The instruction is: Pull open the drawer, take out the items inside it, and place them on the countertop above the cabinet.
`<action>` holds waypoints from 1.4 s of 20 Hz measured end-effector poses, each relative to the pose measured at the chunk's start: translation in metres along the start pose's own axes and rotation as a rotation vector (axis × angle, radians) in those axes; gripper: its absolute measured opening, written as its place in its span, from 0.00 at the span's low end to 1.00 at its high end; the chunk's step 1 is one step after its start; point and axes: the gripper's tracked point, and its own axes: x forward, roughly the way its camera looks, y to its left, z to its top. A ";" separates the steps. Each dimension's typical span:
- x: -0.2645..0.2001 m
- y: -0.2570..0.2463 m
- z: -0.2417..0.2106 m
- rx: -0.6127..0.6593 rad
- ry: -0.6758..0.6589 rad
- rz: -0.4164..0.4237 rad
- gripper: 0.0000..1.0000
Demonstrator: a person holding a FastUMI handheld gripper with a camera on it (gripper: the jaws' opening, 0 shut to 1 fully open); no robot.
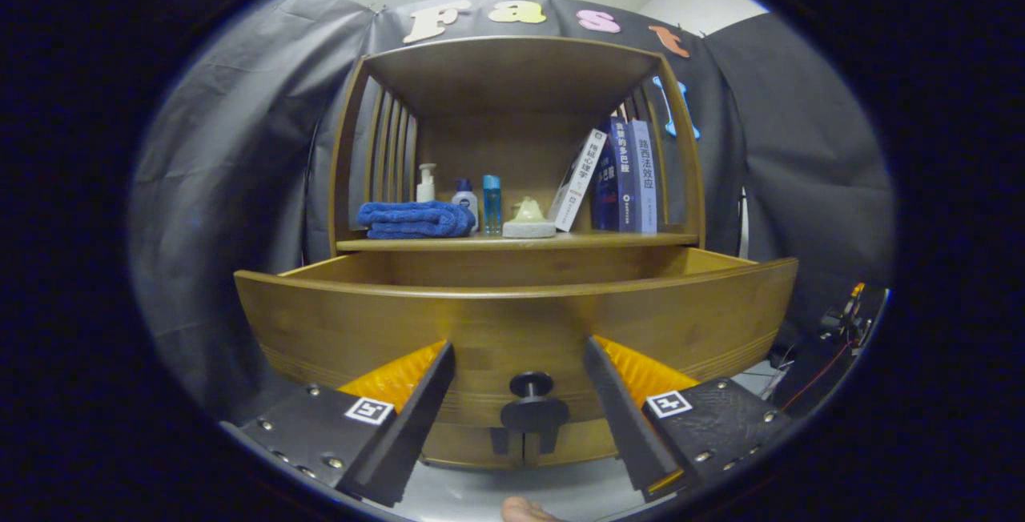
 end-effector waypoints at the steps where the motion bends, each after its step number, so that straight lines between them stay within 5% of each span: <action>1: 0.005 0.001 0.001 -0.002 -0.009 -0.004 0.99; 10: 0.033 0.006 0.004 0.094 -0.015 0.012 0.99; 28: 0.105 0.011 0.004 -0.013 -0.081 -0.003 0.99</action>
